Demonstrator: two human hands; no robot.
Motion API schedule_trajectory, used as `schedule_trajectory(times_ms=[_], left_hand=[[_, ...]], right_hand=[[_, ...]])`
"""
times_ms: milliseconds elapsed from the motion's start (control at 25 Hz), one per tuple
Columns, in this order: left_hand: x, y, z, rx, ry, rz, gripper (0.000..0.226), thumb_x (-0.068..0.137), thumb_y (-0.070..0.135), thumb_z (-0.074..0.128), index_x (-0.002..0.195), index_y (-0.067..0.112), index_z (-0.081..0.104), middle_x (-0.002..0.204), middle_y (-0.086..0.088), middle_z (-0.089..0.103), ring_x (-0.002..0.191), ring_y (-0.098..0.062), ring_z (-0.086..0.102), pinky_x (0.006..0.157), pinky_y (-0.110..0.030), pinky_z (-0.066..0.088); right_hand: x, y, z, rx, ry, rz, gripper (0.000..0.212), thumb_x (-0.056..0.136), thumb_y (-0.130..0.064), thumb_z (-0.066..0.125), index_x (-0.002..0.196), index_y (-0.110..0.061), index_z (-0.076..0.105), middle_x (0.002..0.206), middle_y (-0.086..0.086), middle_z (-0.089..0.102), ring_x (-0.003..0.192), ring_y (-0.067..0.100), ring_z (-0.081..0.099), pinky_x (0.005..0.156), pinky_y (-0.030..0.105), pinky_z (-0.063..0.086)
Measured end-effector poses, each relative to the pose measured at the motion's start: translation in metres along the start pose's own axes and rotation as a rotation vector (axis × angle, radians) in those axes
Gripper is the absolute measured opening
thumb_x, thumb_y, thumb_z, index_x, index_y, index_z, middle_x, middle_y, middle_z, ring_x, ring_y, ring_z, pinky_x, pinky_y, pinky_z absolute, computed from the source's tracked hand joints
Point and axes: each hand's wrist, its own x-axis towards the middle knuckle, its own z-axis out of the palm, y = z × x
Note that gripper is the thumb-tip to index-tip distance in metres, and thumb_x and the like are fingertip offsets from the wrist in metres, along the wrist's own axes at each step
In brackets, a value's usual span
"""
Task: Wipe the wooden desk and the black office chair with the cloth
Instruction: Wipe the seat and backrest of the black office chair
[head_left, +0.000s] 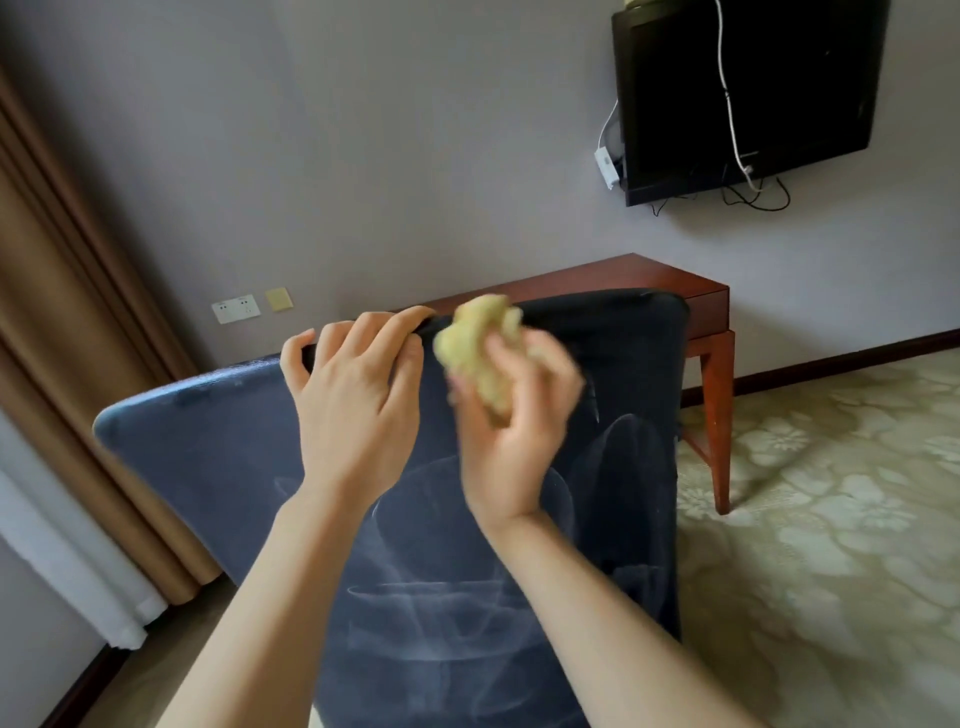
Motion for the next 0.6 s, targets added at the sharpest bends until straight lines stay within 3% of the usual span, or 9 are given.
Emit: schedule_trajectory(times_ms=[80,160,240,280,360,480,600], left_hand=[[-0.002,-0.004,-0.001,-0.006,-0.014,0.029,0.039,0.097,0.023,0.028,0.118,0.032,0.059,0.105,0.017,0.057,0.099,-0.006,0.04,0.097,-0.03,0.016],[-0.003,-0.005,-0.001,-0.002,0.001,0.038,0.037,0.098,0.023,0.029,0.118,0.031,0.059,0.107,0.016,0.058,0.099,-0.006,0.04,0.096,-0.029,0.016],[-0.002,-0.005,0.001,0.004,0.025,0.02,0.037,0.097,0.023,0.03,0.118,0.029,0.06,0.107,0.013,0.059,0.099,-0.009,0.041,0.097,-0.031,0.017],[-0.002,-0.003,0.003,0.001,0.034,0.01,0.038,0.097,0.023,0.03,0.118,0.029,0.06,0.106,0.012,0.06,0.098,-0.01,0.041,0.098,-0.033,0.018],[-0.003,0.001,0.005,-0.003,0.042,0.004,0.038,0.096,0.027,0.029,0.117,0.03,0.061,0.105,0.012,0.06,0.098,-0.01,0.041,0.098,-0.033,0.018],[-0.003,0.007,0.006,0.009,0.03,0.014,0.038,0.096,0.03,0.029,0.117,0.03,0.06,0.105,0.013,0.06,0.098,-0.009,0.04,0.097,-0.033,0.017],[-0.002,0.016,0.009,0.027,0.011,-0.005,0.037,0.096,0.029,0.03,0.119,0.031,0.059,0.107,0.012,0.06,0.099,-0.01,0.04,0.1,-0.035,0.016]], right_hand=[[-0.005,0.008,-0.004,-0.028,-0.248,-0.221,0.045,0.077,-0.004,0.074,0.114,-0.017,0.053,0.119,0.0,0.044,0.109,0.018,0.044,0.093,0.026,0.044],[0.01,0.026,-0.014,-0.137,-0.356,-0.38,0.039,0.081,-0.008,0.07,0.112,-0.022,0.054,0.115,-0.005,0.044,0.103,0.021,0.046,0.088,0.03,0.048],[0.028,0.038,-0.029,-0.167,-0.362,-0.226,0.013,0.085,-0.027,0.063,0.098,-0.028,0.061,0.104,-0.018,0.048,0.096,0.011,0.05,0.079,0.02,0.048],[0.037,0.043,-0.037,-0.187,-0.345,-0.143,0.008,0.085,-0.034,0.062,0.089,-0.028,0.064,0.097,-0.015,0.052,0.089,0.004,0.051,0.074,0.013,0.045],[0.049,0.049,-0.053,-0.281,-0.235,-0.119,0.015,0.085,-0.029,0.06,0.082,-0.015,0.066,0.086,0.002,0.055,0.081,0.003,0.049,0.073,0.008,0.039],[0.062,0.067,-0.074,-0.315,0.06,0.037,0.015,0.088,-0.012,0.061,0.099,-0.002,0.061,0.109,0.016,0.051,0.1,0.022,0.05,0.087,0.01,0.037],[0.09,0.071,-0.083,-0.278,0.339,0.503,0.021,0.094,-0.019,0.056,0.108,-0.004,0.058,0.113,0.013,0.052,0.103,0.023,0.055,0.08,0.014,0.044]])
